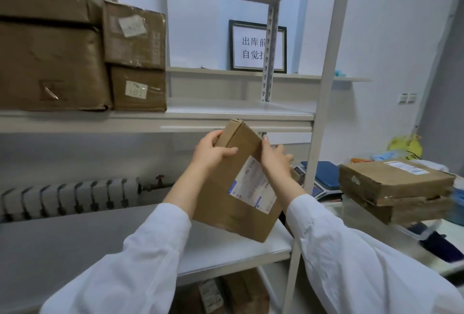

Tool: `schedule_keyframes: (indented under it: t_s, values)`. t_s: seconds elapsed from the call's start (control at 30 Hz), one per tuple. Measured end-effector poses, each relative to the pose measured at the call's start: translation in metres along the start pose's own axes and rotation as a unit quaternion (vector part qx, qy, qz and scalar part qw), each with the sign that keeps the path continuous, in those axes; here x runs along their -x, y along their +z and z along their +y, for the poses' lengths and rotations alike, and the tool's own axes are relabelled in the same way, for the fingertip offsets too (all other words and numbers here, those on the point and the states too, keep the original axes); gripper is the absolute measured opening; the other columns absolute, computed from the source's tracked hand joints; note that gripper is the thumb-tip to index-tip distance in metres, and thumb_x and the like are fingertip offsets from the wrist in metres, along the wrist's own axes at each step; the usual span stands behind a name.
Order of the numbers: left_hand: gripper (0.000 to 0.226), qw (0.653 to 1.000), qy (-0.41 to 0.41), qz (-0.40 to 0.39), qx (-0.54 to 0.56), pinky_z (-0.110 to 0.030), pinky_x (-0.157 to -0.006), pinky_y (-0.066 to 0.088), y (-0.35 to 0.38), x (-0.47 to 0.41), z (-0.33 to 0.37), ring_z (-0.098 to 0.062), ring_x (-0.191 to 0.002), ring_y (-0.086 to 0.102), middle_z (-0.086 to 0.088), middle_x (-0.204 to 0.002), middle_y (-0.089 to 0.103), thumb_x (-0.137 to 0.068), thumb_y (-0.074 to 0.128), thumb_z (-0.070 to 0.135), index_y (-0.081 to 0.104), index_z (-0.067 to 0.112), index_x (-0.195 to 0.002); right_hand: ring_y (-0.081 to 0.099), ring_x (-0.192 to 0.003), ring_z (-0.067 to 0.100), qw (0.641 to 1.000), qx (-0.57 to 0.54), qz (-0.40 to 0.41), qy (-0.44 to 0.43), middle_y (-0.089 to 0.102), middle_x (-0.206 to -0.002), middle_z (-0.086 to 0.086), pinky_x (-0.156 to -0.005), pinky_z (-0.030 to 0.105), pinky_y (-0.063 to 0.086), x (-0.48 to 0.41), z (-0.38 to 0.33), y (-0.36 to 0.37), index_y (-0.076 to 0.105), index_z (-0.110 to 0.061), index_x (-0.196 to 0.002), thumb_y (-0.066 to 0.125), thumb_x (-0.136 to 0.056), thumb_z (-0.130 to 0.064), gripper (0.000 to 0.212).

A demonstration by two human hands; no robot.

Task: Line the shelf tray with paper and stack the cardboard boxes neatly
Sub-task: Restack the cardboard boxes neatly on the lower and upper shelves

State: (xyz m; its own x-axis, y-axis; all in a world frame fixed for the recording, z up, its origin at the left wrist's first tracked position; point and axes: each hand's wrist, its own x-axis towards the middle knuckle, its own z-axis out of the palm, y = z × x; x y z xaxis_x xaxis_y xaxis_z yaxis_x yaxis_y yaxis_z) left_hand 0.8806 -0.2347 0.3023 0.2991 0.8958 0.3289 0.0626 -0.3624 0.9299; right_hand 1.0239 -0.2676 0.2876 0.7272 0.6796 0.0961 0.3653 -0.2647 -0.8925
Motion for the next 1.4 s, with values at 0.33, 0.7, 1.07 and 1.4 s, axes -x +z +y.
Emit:
schedule_keyframes:
  t_s: [0.33,0.7,1.07,1.4]
  values:
    - [0.023,0.984,0.012,-0.020,0.176,-0.026,-0.056,0.058,-0.047,0.047,0.052,-0.020,-0.074,0.065,-0.005,-0.093,0.066,-0.084,0.063,0.000,0.058,0.018,-0.099,0.002,-0.143,0.032,0.994,0.013,0.057,-0.095,0.009,-0.154,0.013,-0.110,0.061,0.015,0.061,-0.056,-0.017,0.024,-0.020,-0.144,0.019,-0.095,-0.058,0.062]
    - [0.044,0.954,0.066,0.055,0.287,-0.035,-0.071,0.057,-0.074,0.060,0.095,-0.021,-0.088,0.067,-0.005,-0.106,0.067,-0.084,0.064,0.008,0.050,0.019,-0.125,-0.017,-0.146,0.025,0.956,-0.025,0.081,-0.282,-0.022,-0.158,0.006,-0.118,0.047,-0.001,0.100,-0.106,-0.031,-0.007,-0.026,-0.151,0.029,-0.097,-0.053,0.071]
    - [0.039,0.889,0.214,0.241,0.325,-0.032,-0.093,0.051,-0.063,0.034,0.118,-0.011,-0.098,0.063,0.008,-0.104,0.064,-0.079,0.072,0.005,0.054,0.024,-0.108,0.008,-0.147,0.026,0.942,-0.069,-0.044,-0.327,0.009,-0.160,0.003,-0.119,0.047,0.010,0.081,-0.134,-0.002,0.011,-0.036,-0.150,0.032,-0.098,-0.049,0.058]
    - [0.063,0.895,0.237,0.366,0.089,-0.025,-0.098,0.044,-0.045,-0.013,0.130,-0.019,-0.117,0.056,-0.006,-0.129,0.058,-0.079,0.074,0.019,0.044,0.009,-0.134,0.038,-0.136,0.017,0.846,-0.248,-0.334,-0.334,0.032,-0.152,-0.012,-0.105,0.051,0.042,0.046,-0.126,0.022,0.020,-0.040,-0.149,0.058,-0.092,-0.029,0.069]
